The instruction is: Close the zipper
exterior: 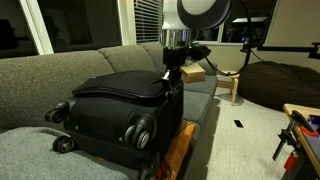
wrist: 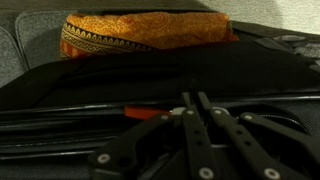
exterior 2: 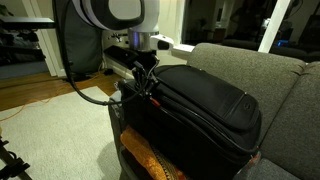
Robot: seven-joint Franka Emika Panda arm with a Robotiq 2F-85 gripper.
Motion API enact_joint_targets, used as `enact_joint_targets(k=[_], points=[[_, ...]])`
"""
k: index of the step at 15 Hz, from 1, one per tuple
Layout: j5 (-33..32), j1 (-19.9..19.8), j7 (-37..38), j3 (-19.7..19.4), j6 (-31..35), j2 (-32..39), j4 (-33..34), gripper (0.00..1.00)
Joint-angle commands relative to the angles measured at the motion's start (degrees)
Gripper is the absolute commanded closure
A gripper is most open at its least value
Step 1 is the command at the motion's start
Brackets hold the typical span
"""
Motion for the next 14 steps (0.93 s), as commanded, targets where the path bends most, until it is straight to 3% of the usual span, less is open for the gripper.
enact_joint_targets(k=[1, 14], points=[[-2.2, -0.8, -0.1, -2.2, -1.3, 1.2, 1.7, 0.96], [-4.3, -3.7, 1.0, -8.4, -10.4, 7.9, 13.5, 0.95]])
